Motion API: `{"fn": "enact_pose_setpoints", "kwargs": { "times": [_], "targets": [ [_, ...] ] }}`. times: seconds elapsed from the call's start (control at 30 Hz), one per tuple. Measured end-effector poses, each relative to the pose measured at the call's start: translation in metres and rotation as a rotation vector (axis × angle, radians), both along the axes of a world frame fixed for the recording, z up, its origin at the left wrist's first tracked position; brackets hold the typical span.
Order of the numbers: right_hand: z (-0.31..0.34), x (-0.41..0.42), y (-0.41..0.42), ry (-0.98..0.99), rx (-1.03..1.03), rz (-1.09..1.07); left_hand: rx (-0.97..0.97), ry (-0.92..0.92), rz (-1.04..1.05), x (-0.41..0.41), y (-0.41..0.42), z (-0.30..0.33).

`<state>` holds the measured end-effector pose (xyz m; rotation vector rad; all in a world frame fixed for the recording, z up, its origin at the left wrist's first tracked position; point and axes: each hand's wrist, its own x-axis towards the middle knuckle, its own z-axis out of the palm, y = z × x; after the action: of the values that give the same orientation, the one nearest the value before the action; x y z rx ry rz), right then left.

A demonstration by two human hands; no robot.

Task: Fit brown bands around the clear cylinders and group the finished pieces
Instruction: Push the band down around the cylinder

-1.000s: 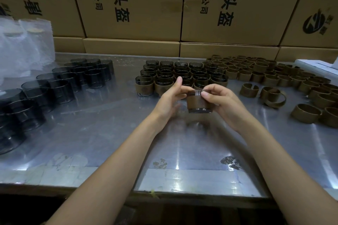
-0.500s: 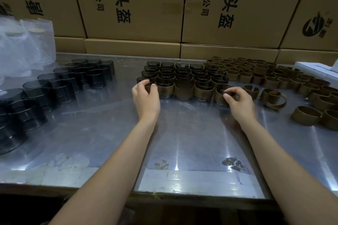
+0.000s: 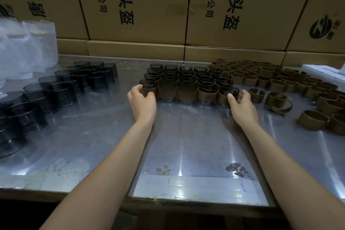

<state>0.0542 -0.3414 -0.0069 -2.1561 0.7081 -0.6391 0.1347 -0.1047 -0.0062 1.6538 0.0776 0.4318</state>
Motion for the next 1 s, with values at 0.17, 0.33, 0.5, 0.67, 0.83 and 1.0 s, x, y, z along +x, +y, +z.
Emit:
{"fn": "enact_pose_setpoints", "kwargs": {
  "times": [0.17,0.33,0.5,0.67,0.83,1.0],
  "targets": [
    [0.0,-0.007,0.006,-0.141,-0.135,-0.068,0.264,0.047,0.107,0.033,0.041,0.003],
    [-0.004,-0.004,0.005,-0.031,-0.231,-0.053,1.109,0.072,0.182,0.069,0.095,-0.004],
    [-0.006,0.001,0.006,0.018,-0.285,-0.026,1.345,0.106,0.229,0.088,0.107,-0.001],
    [-0.007,0.005,0.004,0.022,-0.292,-0.032,1.347,0.108,0.254,0.088,0.107,-0.003],
    [-0.007,0.004,0.006,0.023,-0.28,-0.016,1.368,-0.084,0.205,0.068,0.104,-0.002],
    [-0.005,0.002,0.007,0.023,-0.283,-0.011,1.409,-0.222,0.129,0.03,0.092,-0.004]
  ]
}}
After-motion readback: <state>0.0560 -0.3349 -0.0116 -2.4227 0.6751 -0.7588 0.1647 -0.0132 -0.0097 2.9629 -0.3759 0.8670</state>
